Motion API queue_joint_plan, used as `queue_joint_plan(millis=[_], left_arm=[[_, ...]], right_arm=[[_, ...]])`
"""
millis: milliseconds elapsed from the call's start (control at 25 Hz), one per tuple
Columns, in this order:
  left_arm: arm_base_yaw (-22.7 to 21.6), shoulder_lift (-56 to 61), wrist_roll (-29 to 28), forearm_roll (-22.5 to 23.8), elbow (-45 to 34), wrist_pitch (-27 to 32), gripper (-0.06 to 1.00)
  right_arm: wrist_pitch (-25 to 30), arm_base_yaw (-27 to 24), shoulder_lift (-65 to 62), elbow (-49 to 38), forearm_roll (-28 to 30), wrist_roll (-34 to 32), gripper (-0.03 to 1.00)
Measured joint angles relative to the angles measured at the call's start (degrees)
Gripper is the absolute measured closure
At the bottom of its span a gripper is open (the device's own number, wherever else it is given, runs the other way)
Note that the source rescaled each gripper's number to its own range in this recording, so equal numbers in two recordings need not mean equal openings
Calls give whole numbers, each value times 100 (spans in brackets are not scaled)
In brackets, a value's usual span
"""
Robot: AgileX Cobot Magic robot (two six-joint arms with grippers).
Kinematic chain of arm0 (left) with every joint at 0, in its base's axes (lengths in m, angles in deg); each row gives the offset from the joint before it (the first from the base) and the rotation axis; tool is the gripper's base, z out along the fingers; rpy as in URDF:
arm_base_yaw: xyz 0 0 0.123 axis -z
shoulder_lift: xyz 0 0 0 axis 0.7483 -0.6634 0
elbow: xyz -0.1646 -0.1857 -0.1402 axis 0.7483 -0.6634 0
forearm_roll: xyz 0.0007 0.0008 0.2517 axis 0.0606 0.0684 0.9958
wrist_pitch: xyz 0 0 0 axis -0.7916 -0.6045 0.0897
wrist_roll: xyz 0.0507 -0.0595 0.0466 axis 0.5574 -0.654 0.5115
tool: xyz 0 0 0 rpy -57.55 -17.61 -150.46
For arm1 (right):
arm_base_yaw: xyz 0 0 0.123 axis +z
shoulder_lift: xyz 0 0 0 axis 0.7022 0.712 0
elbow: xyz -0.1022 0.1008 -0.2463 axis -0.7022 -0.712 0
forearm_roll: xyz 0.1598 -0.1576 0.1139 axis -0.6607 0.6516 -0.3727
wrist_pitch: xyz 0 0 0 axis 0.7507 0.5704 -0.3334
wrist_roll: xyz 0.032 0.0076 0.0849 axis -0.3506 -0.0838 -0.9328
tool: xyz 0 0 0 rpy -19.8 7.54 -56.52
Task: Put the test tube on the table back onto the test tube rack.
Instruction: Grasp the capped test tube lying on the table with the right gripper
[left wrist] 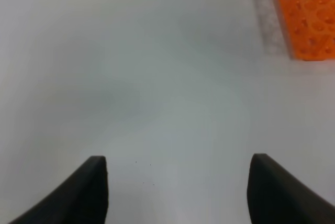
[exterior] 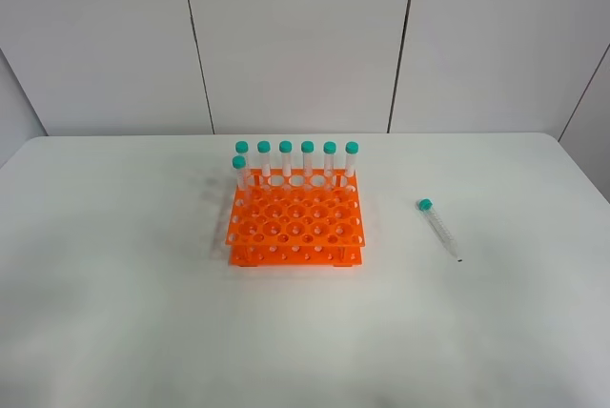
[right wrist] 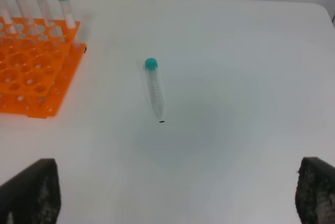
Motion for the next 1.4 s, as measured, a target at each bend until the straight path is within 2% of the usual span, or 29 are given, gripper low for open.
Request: queue_joint_plan(millis=[360, 480, 600, 960, 1240, 1400], left_arm=[[0, 0, 0, 0, 0, 0, 3], [0, 0, 0, 0, 0, 0, 3], [0, 0, 0, 0, 0, 0, 3], [0, 0, 0, 0, 0, 0, 3], [0, 0, 0, 0, 0, 0, 3], [0, 0, 0, 0, 0, 0, 3]], right_arm=[[0, 0, 37, 0, 0, 0, -3], [4, 0, 462, 175, -2, 0, -3], [4, 0, 1446, 479, -12, 0, -3], [-32, 0, 5633, 1777, -64, 0, -3], [65, 0, 8437, 3180, -105, 119, -3], [105, 0, 9628, 4054, -113, 285, -3]])
